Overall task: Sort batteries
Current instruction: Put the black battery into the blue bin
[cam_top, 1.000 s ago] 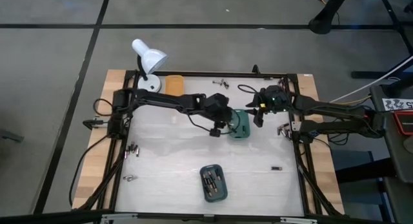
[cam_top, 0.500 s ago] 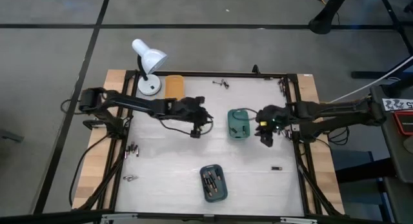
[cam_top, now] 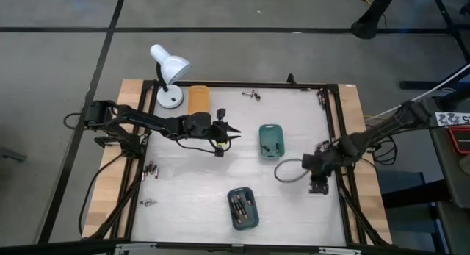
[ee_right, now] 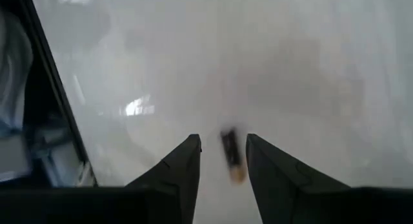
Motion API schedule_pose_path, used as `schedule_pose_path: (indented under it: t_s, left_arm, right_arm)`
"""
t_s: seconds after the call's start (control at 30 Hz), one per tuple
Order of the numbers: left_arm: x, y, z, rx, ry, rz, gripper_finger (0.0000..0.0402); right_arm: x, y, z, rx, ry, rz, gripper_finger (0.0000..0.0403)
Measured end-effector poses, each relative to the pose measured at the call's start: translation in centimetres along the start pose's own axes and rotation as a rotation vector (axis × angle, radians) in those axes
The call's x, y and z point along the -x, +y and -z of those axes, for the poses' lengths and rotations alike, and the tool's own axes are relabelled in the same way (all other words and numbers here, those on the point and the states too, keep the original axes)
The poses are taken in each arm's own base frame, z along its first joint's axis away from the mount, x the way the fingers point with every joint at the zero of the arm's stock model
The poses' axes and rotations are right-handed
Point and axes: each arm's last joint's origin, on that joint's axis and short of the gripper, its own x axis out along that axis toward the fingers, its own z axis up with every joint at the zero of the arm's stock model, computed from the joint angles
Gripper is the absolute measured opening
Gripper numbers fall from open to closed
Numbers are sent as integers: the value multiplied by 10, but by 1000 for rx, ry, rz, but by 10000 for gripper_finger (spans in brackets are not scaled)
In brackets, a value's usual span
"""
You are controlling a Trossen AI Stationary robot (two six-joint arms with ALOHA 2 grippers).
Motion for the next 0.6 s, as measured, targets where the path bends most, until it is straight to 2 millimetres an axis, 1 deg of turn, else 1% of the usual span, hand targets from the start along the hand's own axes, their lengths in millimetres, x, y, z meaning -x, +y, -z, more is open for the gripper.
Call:
schedule_pose_path:
  t_s: [0.07, 0.2, 0.43, 0.6]
  left_arm:
    - [0, -1, 1, -4, 15, 5, 61]
    - [0, -1, 3, -15, 26, 9, 61]
    - [0, 0, 3, -35, 28, 8, 61]
    - [0, 0, 3, -52, 29, 8, 61]
  right_arm:
    - [-6, 2, 6, 0, 37, -9, 127]
    - [-12, 11, 11, -24, 67, -28, 127]
    - [-33, 17, 11, -64, 107, 54, 127]
    - [-48, 17, 8, -12, 164, 90, 127]
